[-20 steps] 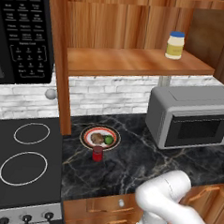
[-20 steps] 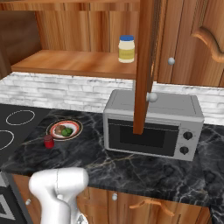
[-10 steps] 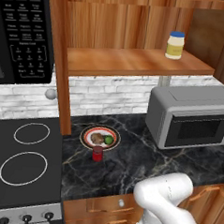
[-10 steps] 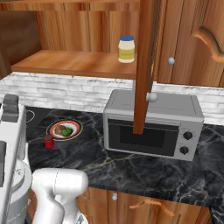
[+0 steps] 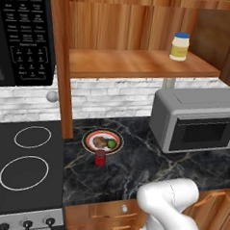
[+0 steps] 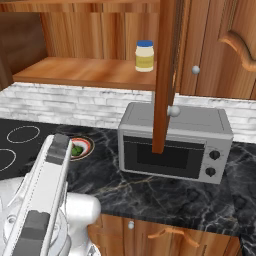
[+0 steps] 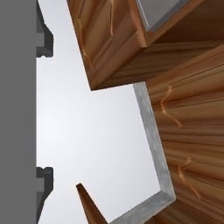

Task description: Pick the avocado and bread from the counter and place them on the plate. Then pick the jam from the cabinet and place it next to the plate. Lastly close the cabinet door.

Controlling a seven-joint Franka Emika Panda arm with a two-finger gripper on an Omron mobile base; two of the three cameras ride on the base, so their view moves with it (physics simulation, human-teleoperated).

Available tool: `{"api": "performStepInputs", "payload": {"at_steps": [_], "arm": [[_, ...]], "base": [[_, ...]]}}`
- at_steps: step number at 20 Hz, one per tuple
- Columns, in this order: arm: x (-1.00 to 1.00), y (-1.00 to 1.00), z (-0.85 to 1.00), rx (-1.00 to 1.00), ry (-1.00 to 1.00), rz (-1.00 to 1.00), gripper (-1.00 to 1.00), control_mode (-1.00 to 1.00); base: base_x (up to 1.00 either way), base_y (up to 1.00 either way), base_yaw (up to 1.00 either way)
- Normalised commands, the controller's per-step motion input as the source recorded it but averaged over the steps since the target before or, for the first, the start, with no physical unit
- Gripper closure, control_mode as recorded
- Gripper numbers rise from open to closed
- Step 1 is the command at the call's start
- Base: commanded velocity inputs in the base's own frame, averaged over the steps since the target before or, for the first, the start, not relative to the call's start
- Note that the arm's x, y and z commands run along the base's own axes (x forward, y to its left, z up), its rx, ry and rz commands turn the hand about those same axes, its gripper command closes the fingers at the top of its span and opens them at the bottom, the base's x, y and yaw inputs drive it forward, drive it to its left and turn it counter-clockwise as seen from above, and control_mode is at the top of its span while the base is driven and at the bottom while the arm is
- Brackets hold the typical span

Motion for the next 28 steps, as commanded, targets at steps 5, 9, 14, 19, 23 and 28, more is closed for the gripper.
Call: {"api": "performStepInputs", "payload": {"at_steps": [5, 9, 14, 19, 23, 28], "arm": [[0.09, -0.6, -0.86, -0.17, -0.01, -0.16, -1.0, -1.0], [0.08, -0.66, -0.9, -0.18, -0.01, -0.12, -1.0, -1.0], [-0.09, -0.99, -0.58, -0.04, -0.04, -0.02, -1.0, -1.0], [-0.16, -1.0, -0.56, -0.03, -0.06, 0.0, -1.0, -1.0], [0.0, -0.89, -0.97, -0.2, 0.0, -0.01, -1.0, -1.0], [0.0, -0.94, -1.0, -0.24, 0.0, -0.02, -1.0, -1.0]], "base": [[0.0, 0.0, 0.0], [0.0, 0.0, 0.0], [0.0, 0.0, 0.0], [0.0, 0.0, 0.0], [0.0, 0.0, 0.0], [0.0, 0.0, 0.0]]}}
